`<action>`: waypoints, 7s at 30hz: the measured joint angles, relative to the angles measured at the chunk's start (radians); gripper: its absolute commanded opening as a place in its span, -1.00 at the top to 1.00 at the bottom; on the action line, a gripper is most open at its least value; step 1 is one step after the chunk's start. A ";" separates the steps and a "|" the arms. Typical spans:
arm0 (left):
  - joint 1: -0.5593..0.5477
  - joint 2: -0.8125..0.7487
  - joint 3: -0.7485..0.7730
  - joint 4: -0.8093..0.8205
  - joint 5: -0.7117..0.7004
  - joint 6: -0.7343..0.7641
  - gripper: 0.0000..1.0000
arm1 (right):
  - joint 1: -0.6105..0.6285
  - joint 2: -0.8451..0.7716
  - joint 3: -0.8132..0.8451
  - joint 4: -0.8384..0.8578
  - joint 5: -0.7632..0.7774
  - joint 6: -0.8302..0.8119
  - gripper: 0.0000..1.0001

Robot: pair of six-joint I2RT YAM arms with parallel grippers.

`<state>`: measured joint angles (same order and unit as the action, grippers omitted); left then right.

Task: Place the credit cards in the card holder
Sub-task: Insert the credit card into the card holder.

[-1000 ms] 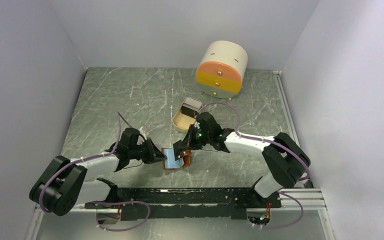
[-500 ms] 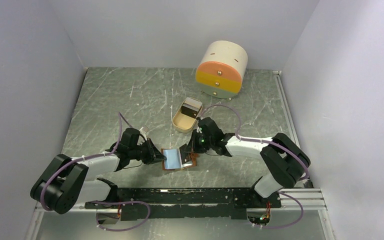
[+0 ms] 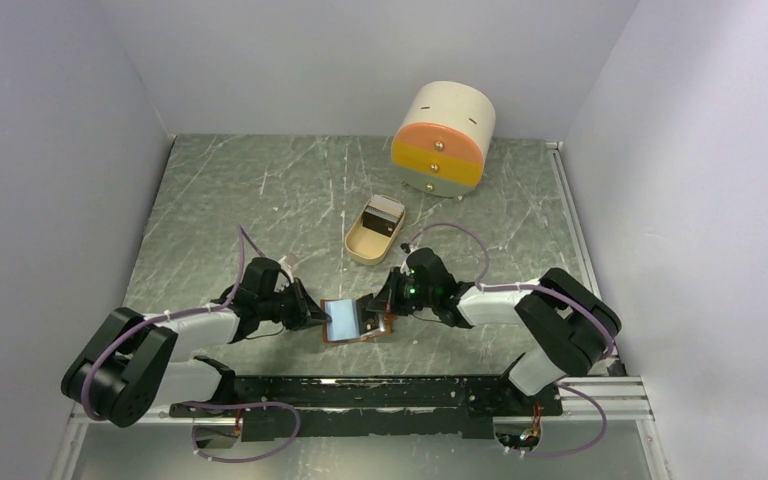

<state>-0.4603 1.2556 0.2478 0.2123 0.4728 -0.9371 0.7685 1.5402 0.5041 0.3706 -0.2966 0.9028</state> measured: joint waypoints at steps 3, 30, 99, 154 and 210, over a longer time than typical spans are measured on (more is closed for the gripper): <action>0.000 0.005 -0.001 0.002 -0.002 0.002 0.82 | -0.003 -0.002 -0.019 0.032 -0.003 0.019 1.00; -0.001 0.050 -0.010 0.061 0.014 0.002 0.82 | -0.008 -0.024 -0.057 0.141 0.010 0.067 1.00; -0.026 0.066 -0.010 0.088 0.014 -0.012 0.82 | 0.006 0.005 -0.138 0.237 0.023 0.179 1.00; -0.059 0.061 -0.009 0.084 0.001 -0.027 0.82 | 0.007 0.021 -0.019 0.029 0.065 0.085 0.24; -0.080 -0.031 -0.043 0.051 0.002 -0.081 0.82 | 0.115 0.069 -0.008 0.086 0.044 0.105 0.55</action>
<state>-0.5400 1.2251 0.2047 0.2634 0.4751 -1.0180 0.8837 1.6093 0.4957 0.4568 -0.2523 1.0073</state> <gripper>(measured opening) 0.096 0.174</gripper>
